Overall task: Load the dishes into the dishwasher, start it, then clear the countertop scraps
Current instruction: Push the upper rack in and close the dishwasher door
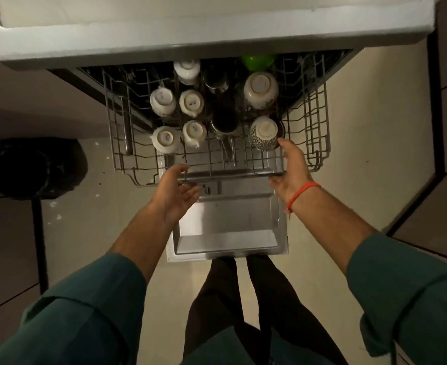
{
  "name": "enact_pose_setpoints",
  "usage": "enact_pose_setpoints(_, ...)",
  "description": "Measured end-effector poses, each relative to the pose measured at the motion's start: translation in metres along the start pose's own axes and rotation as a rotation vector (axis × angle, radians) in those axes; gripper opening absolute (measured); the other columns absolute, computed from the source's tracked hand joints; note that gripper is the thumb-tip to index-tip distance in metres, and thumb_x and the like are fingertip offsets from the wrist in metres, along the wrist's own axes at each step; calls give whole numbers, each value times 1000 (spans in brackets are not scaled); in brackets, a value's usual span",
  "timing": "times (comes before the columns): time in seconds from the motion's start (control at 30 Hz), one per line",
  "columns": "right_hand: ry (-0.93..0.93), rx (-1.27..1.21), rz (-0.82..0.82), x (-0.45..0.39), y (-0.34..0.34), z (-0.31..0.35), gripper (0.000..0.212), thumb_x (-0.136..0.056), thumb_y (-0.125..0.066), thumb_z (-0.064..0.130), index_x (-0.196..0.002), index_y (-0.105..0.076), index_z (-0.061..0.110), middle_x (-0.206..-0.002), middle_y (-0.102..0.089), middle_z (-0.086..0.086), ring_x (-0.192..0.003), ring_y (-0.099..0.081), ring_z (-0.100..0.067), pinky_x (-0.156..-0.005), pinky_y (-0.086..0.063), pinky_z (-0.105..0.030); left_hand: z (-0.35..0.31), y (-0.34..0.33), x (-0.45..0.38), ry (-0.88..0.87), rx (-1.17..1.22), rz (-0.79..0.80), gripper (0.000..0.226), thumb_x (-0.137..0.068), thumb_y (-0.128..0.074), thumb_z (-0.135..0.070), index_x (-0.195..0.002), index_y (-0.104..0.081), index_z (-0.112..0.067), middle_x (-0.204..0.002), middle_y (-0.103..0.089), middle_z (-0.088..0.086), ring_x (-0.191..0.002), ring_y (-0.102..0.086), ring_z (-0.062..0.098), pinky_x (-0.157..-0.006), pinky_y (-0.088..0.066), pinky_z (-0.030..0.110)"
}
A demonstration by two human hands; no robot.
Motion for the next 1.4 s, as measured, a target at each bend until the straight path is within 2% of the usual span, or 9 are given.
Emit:
enact_pose_setpoints(0.2, 85, -14, 35, -27, -38, 43, 62, -78, -71, 46, -135, -59, 24, -146, -51, -2, -112, -46, -23, -77, -44, -33, -64, -28, -24, -154, -29, 31, 21, -97, -59, -23, -116, -62, -12, -103, -56, 14, -103, -62, 30, -82, -54, 35)
enact_pose_setpoints(0.37, 143, 12, 33, -42, -55, 63, 92, -50, -71, 50, -137, -59, 21, -124, -60, -1, -97, -49, -21, -62, -40, -31, -93, -41, -33, -196, -80, 61, 10, -98, -57, -22, -97, -64, -14, -92, -61, 10, -101, -66, 28, -83, -58, 36)
enact_pose_setpoints(0.47, 192, 28, 23, -51, -59, 73, 94, -42, -73, 48, -131, -63, 22, -130, -64, -2, -102, -53, -21, -75, -43, -32, -101, -46, -38, -240, -89, 108, 11, -99, -54, -18, -99, -64, -14, -106, -63, 12, -105, -65, 27, -88, -57, 36)
enact_pose_setpoints(0.6, 373, 42, 3, -69, -69, 101, 40, -72, -68, 15, -108, -69, 33, -136, -64, -7, -115, -61, -23, -94, -46, -34, -123, -57, -49, -326, -146, 104, 15, -99, -50, -7, -97, -63, -15, -100, -67, 4, -105, -64, 21, -87, -55, 33)
enact_pose_setpoints(0.8, 448, 125, 137, -80, -87, 124, 49, -89, -49, -8, -111, -63, 33, -130, -63, -4, -124, -57, -23, -103, -49, -33, -155, -73, -54, -394, -338, 143, 22, -97, -51, -6, -111, -63, -17, -113, -68, 6, -104, -63, 17, -94, -52, 32)
enact_pose_setpoints(1.0, 554, 287, 112, -77, -108, 142, 43, -66, -61, 8, -105, -67, 23, -113, -67, -5, -111, -61, -23, -92, -53, -34, -181, -78, -51, -461, -555, 84, 15, -97, -57, -8, -104, -64, -18, -112, -68, 10, -107, -64, 19, -108, -50, 40)
enact_pose_setpoints(1.07, 586, 401, 120, -73, -110, 142, 45, -79, -64, 1, -117, -63, 25, -123, -63, -5, -115, -58, -20, -99, -51, -32, -181, -75, -50, -441, -646, 95, 19, -98, -58, -11, -113, -67, -19, -124, -71, 7, -118, -65, 18, -107, -50, 39)
enact_pose_setpoints(1.2, 604, 712, 180, -68, -104, 124, 59, -92, -64, 2, -146, -49, 19, -147, -51, -4, -133, -48, -17, -112, -40, -28, -169, -67, -39, -450, -717, 101, 18, -101, -57, -18, -116, -65, -23, -108, -71, -4, -104, -64, 14, -96, -50, 35)
enact_pose_setpoints(1.4, 520, 818, 108, -57, -81, 78, 63, -92, -72, 14, -149, -44, 11, -150, -47, -6, -137, -45, -22, -111, -35, -23, -108, -44, -30, -396, -630, 134, 36, -102, -60, -27, -137, -55, -24, -134, -64, -3, -122, -61, 18, -106, -49, 41)
Point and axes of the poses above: each hand's wrist, its own x-axis away from the middle knuckle, its own y-axis out of the back of the hand, z = x × y, the point moved 7 cm from there along -x, towards the middle knuckle
